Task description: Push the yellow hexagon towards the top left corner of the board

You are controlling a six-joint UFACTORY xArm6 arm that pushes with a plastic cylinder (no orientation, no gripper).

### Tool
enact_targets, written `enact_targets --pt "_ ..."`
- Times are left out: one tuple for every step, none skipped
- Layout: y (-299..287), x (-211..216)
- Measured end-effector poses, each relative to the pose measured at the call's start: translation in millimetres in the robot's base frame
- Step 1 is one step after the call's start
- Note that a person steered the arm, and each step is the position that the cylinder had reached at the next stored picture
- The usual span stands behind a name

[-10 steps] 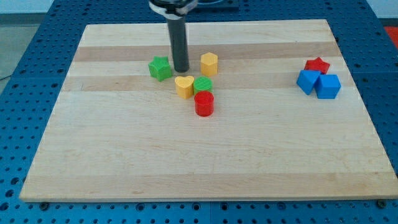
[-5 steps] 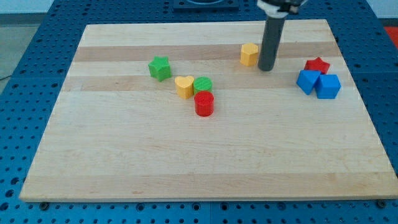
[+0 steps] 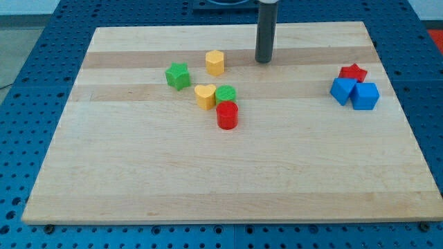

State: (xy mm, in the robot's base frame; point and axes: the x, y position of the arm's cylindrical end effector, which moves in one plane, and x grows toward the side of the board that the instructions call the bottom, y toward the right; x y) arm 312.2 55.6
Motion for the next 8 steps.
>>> enact_targets --pt "-73 3" --pt "-154 -6" --pt "-141 -6" --pt "-156 2" --pt "-219 2" --pt "-265 -18" --pt "-261 4" --pt "-273 41"
